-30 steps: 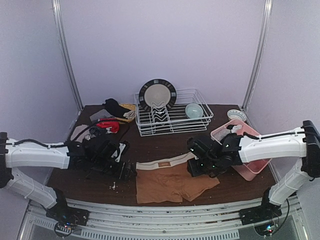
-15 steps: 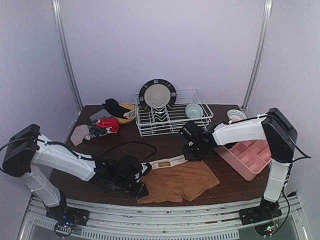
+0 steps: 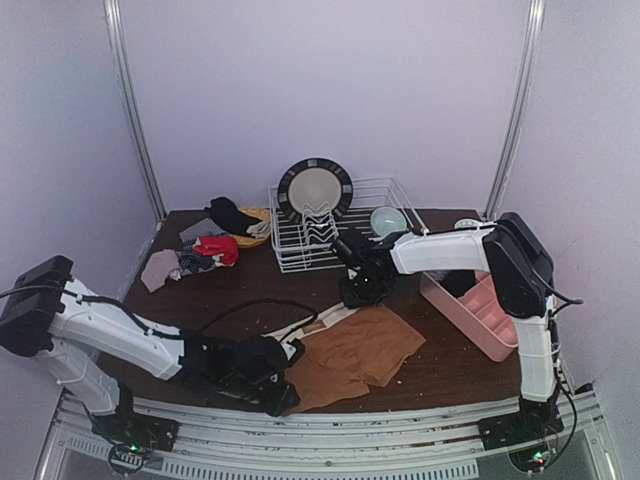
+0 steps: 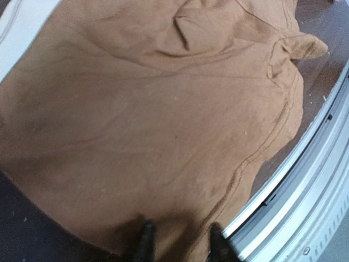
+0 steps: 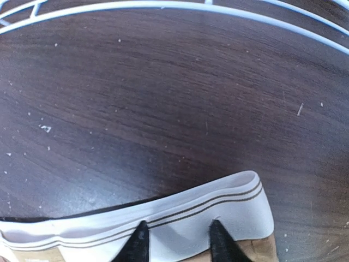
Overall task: Roll the underwear
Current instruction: Adjust the underwear at the center of the board.
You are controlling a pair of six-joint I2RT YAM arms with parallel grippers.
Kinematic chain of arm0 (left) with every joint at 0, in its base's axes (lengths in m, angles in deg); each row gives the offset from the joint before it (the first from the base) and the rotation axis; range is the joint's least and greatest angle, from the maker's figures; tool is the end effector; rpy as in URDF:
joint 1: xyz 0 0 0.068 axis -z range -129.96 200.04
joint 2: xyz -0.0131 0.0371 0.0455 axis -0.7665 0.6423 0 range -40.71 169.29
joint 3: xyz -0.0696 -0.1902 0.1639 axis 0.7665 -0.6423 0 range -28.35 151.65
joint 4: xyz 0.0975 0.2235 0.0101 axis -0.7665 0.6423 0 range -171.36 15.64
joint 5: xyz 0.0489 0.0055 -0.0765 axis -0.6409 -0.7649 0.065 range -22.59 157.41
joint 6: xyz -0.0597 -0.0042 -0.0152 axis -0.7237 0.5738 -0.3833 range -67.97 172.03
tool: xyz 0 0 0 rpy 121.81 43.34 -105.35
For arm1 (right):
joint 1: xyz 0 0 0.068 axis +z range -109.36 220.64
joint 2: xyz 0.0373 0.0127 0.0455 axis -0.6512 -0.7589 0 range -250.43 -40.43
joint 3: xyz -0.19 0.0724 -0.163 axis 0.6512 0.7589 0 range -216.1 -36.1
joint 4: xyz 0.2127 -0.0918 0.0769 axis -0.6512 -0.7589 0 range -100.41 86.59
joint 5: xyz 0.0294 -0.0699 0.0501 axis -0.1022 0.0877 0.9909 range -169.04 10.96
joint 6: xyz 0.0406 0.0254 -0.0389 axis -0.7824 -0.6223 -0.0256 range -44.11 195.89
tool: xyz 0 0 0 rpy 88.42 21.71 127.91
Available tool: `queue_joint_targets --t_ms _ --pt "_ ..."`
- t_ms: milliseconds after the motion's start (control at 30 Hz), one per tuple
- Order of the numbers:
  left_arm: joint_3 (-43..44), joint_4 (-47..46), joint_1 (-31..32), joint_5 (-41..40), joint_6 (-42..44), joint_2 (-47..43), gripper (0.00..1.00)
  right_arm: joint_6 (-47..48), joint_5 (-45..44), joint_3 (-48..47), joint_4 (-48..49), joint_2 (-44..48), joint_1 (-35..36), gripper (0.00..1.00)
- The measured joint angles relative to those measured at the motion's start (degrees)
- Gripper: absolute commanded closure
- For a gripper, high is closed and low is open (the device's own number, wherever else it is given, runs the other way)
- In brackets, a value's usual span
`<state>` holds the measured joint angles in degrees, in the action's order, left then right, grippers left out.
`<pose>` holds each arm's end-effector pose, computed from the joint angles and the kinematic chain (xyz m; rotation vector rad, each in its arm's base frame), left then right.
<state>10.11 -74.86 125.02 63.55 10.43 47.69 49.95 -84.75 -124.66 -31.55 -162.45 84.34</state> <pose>0.0733 -0.2611 0.1296 0.7506 2.5993 -0.6460 0.3158 0.2955 0.1460 -0.3785 2.6387 0.2758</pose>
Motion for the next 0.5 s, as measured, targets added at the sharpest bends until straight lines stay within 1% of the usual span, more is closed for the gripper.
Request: queue_joint_targets --t_ms 100,167,200,333,433,500 --pt "-0.5 4.0 0.2 -2.6 -1.4 -4.8 0.22 1.2 0.6 -0.1 -1.7 1.5 0.5 0.54" --pt "-0.5 7.0 0.2 -4.6 -2.2 -9.2 0.05 2.1 0.5 0.0 -3.0 4.1 1.2 0.53" --pt "-0.4 8.6 0.2 -5.9 -2.6 -11.8 0.03 2.3 0.3 0.1 -3.6 5.9 1.7 0.53" --pt "-0.4 15.5 0.2 -11.6 -5.0 -21.6 0.02 3.3 -0.7 0.5 -4.5 14.2 6.1 0.53" --pt "-0.9 20.1 -0.8 -16.0 -7.9 -28.7 0.02 3.1 -1.9 1.6 -3.8 18.6 12.6 0.53" --pt "-2.4 21.8 -4.0 -17.2 -9.5 -33.1 0.03 2.5 -2.4 3.0 -3.0 19.5 17.9 0.53"
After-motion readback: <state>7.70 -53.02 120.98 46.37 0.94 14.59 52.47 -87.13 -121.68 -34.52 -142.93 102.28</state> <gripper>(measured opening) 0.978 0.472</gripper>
